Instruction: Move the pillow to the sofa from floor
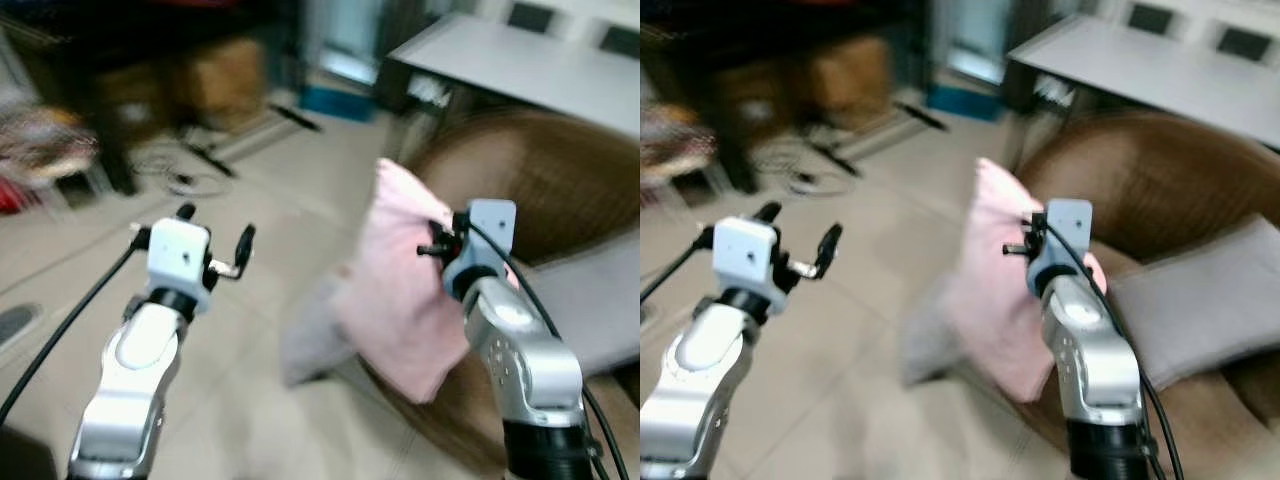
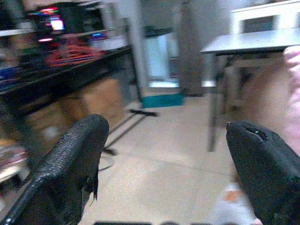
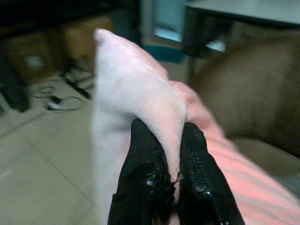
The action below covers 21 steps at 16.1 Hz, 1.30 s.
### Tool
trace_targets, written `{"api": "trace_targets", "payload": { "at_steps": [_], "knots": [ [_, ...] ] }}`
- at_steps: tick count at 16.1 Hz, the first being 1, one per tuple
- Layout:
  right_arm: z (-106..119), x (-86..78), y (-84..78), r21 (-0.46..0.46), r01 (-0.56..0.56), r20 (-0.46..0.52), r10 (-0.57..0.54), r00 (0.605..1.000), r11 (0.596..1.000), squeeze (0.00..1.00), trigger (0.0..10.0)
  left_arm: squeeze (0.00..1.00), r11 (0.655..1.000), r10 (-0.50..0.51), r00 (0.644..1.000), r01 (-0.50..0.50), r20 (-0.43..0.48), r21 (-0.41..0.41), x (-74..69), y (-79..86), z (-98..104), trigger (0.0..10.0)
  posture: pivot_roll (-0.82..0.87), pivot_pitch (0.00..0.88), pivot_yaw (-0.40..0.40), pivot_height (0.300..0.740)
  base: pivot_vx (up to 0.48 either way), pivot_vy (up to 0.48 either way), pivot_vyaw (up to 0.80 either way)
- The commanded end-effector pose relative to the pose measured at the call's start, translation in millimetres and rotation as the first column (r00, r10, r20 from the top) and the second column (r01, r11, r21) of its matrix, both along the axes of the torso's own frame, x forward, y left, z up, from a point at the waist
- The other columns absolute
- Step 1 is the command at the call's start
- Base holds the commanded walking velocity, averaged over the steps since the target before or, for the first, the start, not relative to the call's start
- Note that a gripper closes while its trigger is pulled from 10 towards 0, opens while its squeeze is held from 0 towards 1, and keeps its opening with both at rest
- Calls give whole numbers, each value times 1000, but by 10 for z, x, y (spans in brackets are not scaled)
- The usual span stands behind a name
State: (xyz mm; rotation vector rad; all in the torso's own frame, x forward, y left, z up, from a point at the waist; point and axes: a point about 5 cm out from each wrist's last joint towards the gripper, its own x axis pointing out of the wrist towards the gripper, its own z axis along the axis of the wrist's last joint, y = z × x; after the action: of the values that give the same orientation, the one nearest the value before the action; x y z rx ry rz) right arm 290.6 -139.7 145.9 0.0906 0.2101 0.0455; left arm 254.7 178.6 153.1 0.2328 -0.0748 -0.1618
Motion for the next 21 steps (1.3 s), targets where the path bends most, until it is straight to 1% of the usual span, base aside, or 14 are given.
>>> {"api": "trace_targets", "payload": {
  "at_steps": [1, 7, 15, 20, 21],
  "knots": [
    [108, 13, 45, 10, -17, 55, 16, 998, 1000, 0, 10000, 0, 1000, -7, 1000, 7, 3, 1, 8, -17, 23, 10000, 42, 0, -25, 740, 326, 0, -800],
    [81, 25, 8, 2, 7, 41, -7, 999, 1000, 0, 10000, 0, 1000, -21, 1000, 21, -4, 4, 11, -24, 18, 10000, 44, 0, -25, 740, 326, 0, -800],
    [92, 40, -14, -1, 19, 45, -19, 999, 1000, 0, 10000, 0, 999, -45, 999, 45, -11, 10, 25, -50, 10, 10000, 43, 0, -20, 740, 325, 0, -800],
    [89, 52, -8, -4, 8, 49, -8, 999, 1000, 0, 10000, 0, 999, -50, 999, 50, -10, 11, 29, -65, 11, 10000, 46, 0, -23, 740, 324, 0, -769],
    [101, 60, 6, -2, -11, 60, 11, 998, 1000, 0, 10000, 0, 999, -48, 999, 48, -9, 11, 25, -63, 10, 10000, 46, 0, -23, 740, 307, 0, 0]
  ]
}}
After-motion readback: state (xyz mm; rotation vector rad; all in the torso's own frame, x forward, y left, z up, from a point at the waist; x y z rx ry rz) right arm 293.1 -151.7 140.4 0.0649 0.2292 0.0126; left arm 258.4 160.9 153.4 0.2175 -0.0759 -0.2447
